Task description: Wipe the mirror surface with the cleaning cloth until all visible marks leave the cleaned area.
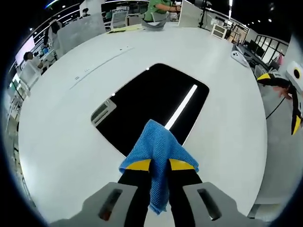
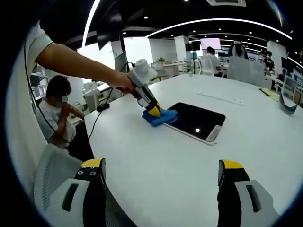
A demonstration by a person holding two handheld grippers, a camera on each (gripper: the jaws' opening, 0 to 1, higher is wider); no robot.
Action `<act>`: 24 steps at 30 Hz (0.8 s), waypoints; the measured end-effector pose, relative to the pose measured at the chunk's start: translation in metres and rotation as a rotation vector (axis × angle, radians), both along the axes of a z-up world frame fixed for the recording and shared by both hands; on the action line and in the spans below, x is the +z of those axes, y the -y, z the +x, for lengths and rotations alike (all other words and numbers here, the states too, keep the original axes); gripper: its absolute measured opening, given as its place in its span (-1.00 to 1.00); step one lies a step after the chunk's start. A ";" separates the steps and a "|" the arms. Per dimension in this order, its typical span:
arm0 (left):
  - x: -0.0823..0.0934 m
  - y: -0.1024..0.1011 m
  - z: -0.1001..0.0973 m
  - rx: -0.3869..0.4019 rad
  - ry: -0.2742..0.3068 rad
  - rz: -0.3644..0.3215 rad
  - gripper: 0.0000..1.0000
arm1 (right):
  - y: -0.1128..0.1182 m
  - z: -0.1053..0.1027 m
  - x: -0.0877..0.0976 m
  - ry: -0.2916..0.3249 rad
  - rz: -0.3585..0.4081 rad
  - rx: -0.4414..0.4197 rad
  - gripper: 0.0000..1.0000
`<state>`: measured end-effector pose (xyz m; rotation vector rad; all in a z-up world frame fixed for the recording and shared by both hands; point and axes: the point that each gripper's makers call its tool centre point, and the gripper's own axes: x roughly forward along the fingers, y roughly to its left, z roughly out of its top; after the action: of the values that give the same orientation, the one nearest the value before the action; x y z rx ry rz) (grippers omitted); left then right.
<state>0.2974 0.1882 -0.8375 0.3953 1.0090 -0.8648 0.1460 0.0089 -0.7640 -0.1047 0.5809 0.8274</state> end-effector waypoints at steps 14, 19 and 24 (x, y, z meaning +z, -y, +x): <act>0.000 -0.001 0.001 0.015 -0.023 0.000 -0.84 | 0.002 0.002 0.001 0.011 0.004 -0.008 0.98; 0.000 -0.001 0.002 0.026 -0.029 0.001 -0.85 | 0.002 0.002 0.001 0.009 0.005 -0.009 0.98; 0.000 -0.001 0.003 0.027 -0.029 0.007 -0.85 | 0.003 0.002 0.001 0.010 0.004 -0.011 0.98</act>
<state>0.3004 0.1890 -0.8378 0.3755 1.0427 -0.8449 0.1482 0.0058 -0.7629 -0.1018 0.5695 0.8169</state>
